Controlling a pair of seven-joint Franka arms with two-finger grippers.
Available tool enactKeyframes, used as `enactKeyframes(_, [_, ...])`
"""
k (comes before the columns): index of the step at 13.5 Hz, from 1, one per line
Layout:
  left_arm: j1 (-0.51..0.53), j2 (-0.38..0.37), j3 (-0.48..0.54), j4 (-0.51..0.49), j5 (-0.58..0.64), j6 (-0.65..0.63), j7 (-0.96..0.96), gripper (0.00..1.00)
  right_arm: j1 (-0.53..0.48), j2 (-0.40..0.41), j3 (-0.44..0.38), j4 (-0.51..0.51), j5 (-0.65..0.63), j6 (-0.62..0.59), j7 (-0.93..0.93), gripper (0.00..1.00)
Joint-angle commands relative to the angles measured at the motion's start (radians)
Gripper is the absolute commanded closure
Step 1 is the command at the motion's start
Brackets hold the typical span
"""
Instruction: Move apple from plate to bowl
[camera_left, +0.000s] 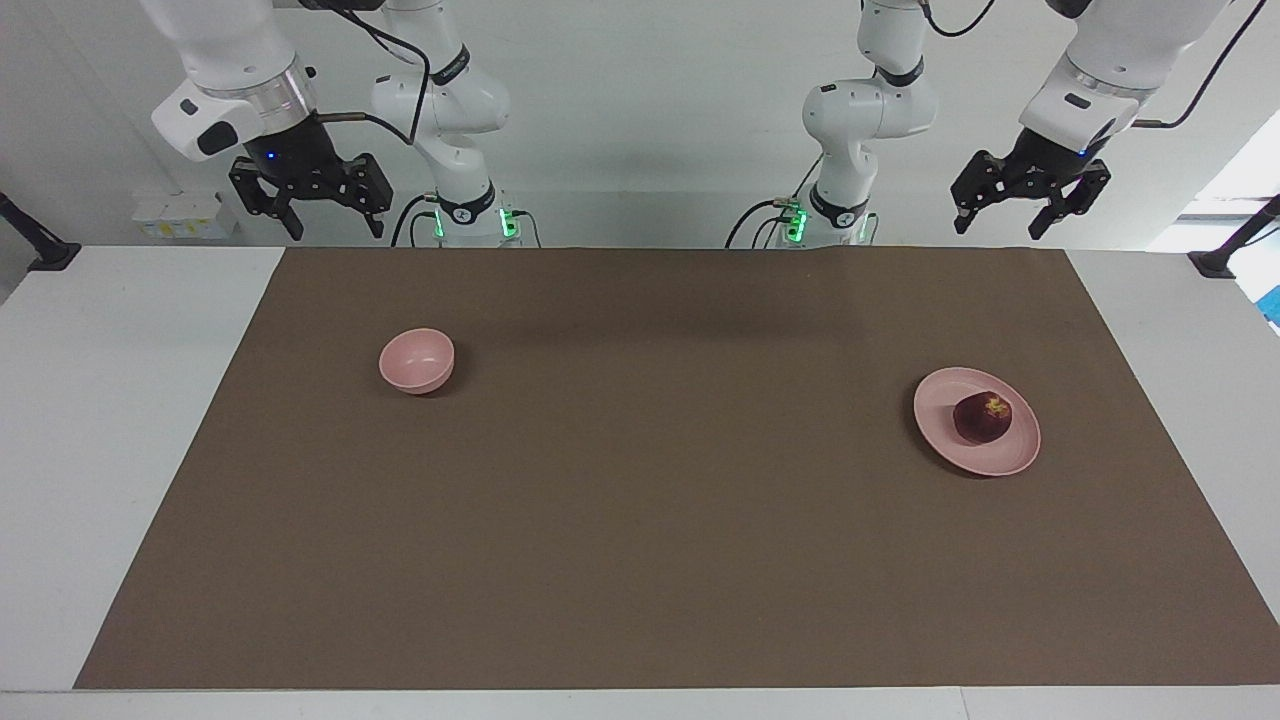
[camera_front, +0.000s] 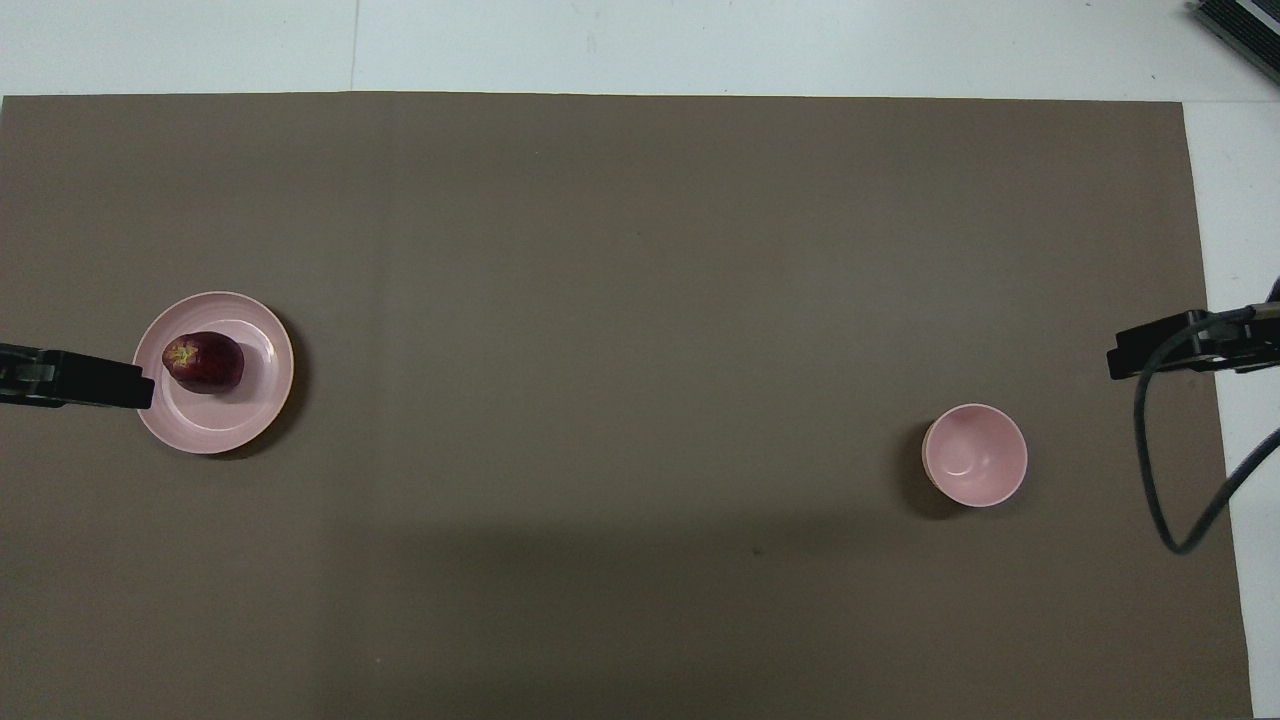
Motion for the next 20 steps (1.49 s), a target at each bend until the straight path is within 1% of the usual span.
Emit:
enactKeyframes(1, [0.004,-0.026,0.003,-0.025,-0.011,-0.005,0.012,0.0,-0.01,-0.024,0.001,-0.026,0.024,0.006,0.014,0.0])
enactKeyframes(15, [0.001,-0.022,0.002,-0.032,-0.017,0.02,0.006,0.0,-0.011,-0.022,0.001,-0.024,0.024,0.01,0.008,0.0])
enactKeyframes(16, [0.003,-0.02,0.002,-0.041,-0.017,0.035,0.006,0.0,-0.01,-0.024,0.001,-0.024,0.024,0.01,0.007,0.0])
enactKeyframes(17, [0.003,-0.017,0.002,-0.073,-0.017,0.07,0.007,0.0,-0.01,-0.024,0.001,-0.024,0.024,0.01,0.007,0.0])
enactKeyframes(19, [0.013,-0.011,0.003,-0.174,-0.016,0.186,0.01,0.0,-0.011,-0.022,0.001,-0.024,0.024,0.01,0.007,0.0])
enactKeyframes(20, [0.044,0.004,0.006,-0.211,-0.016,0.261,0.012,0.0,-0.016,-0.022,0.001,-0.024,0.022,0.01,0.011,0.0])
